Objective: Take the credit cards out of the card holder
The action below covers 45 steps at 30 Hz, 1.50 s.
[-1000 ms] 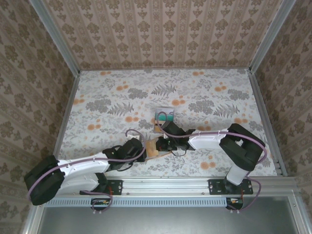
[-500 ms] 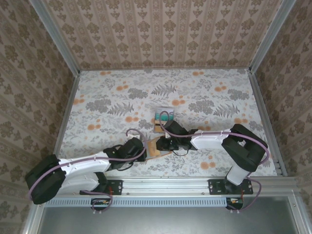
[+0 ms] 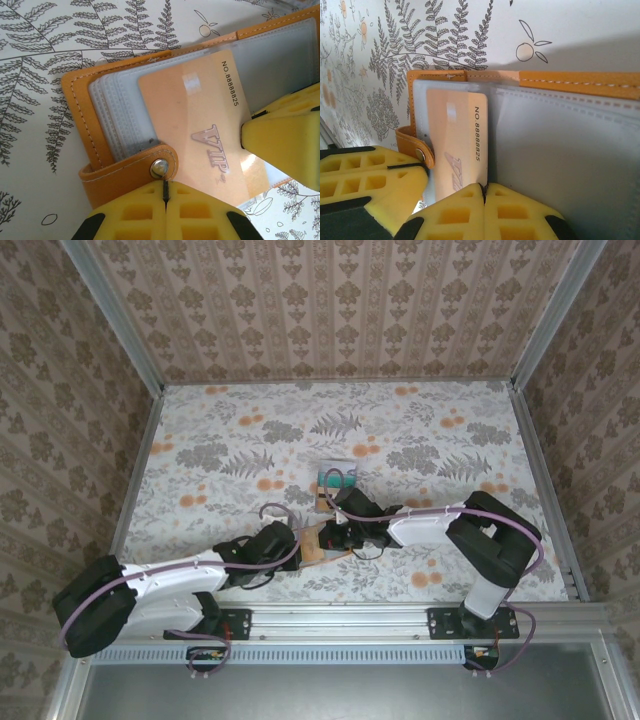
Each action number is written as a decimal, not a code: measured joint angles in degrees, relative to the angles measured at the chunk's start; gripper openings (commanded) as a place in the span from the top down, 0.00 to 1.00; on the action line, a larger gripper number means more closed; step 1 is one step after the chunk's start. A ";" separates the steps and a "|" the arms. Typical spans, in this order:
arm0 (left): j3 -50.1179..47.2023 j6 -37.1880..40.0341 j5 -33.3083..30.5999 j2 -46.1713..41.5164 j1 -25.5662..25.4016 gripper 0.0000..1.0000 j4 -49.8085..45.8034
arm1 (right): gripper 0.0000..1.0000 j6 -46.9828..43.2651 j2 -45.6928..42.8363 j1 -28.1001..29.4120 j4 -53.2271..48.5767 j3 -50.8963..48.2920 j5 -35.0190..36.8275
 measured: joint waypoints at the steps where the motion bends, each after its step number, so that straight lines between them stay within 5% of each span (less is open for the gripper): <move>1: 0.00 0.00 0.00 0.00 0.00 1.00 0.00 | 1.00 0.00 -0.07 -0.09 0.00 0.00 0.00; 16: 0.02 0.02 0.00 -0.02 0.00 1.00 -0.02 | 1.00 -1.99 -10.10 -4.87 -4.09 -5.29 0.11; 31: 0.46 1.86 0.00 -1.99 0.07 0.99 -3.15 | 1.00 -11.30 -25.00 -4.94 -21.51 0.09 3.52; 36: 1.01 3.87 0.02 -5.73 0.35 0.79 -5.60 | 1.00 -20.65 -25.55 -4.35 -28.76 8.87 6.27; 42: 1.11 6.10 0.13 -12.52 0.76 0.39 -7.96 | 1.00 -36.35 -24.35 -3.82 -32.48 15.04 9.79; 45: 1.11 6.95 0.02 -16.46 0.83 0.32 -9.66 | 1.00 -44.35 -21.49 -3.58 -35.17 17.38 11.61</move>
